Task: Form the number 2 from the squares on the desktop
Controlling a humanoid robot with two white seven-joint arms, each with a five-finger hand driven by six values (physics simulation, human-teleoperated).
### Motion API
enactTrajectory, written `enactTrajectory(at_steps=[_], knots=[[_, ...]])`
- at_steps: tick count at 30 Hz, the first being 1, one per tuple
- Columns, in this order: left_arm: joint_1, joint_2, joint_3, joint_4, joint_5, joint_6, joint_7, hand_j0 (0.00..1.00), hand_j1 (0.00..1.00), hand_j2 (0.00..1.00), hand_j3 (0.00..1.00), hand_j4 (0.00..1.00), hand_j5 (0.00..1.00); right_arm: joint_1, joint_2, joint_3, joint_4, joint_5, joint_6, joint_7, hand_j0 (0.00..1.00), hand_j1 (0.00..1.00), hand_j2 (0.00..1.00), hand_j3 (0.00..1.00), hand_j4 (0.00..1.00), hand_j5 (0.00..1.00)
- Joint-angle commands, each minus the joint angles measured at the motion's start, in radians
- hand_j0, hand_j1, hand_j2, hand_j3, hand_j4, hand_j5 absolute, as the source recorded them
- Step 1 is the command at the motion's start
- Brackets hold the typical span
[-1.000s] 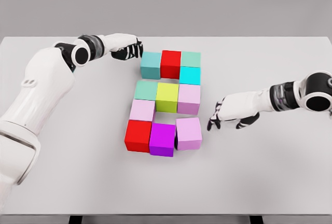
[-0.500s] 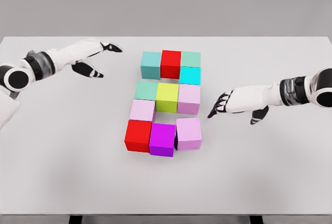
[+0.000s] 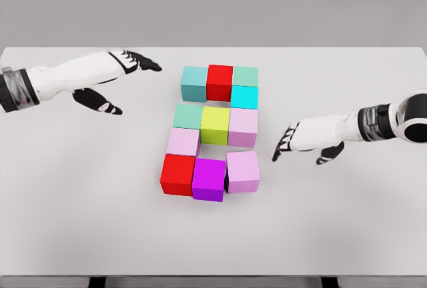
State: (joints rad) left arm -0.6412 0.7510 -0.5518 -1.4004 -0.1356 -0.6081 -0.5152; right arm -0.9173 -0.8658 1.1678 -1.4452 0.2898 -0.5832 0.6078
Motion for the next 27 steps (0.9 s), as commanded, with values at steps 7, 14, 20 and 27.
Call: enactTrajectory(at_steps=[7, 14, 20, 27], knots=[[0.029, 0.065, 0.003, 0.004, 0.004, -0.003, 0.001, 1.0, 1.0, 1.0, 1.0, 1.0, 1.0, -0.003, -0.004, 0.046, -0.086, -0.008, -0.004, 0.003, 0.77, 0.77, 0.77, 0.77, 0.77, 0.77], [0.026, 0.082, 0.001, 0.017, -0.002, -0.003, 0.001, 1.0, 1.0, 1.0, 1.0, 1.0, 1.0, -0.071, -0.042, 0.038, -0.089, -0.011, -0.004, 0.003, 0.8, 0.8, 0.8, 0.8, 0.8, 0.8], [0.028, 0.082, 0.003, 0.015, -0.001, -0.003, 0.006, 1.0, 1.0, 1.0, 1.0, 1.0, 1.0, -0.071, -0.055, 0.046, -0.141, -0.009, -0.004, 0.003, 0.66, 0.66, 0.66, 0.66, 0.66, 0.66], [0.049, 0.103, 0.001, 0.015, -0.001, -0.003, 0.007, 1.0, 1.0, 1.0, 1.0, 1.0, 1.0, -0.074, -0.055, 0.09, -0.185, -0.009, -0.004, 0.003, 0.34, 0.34, 0.34, 0.34, 0.34, 0.34]])
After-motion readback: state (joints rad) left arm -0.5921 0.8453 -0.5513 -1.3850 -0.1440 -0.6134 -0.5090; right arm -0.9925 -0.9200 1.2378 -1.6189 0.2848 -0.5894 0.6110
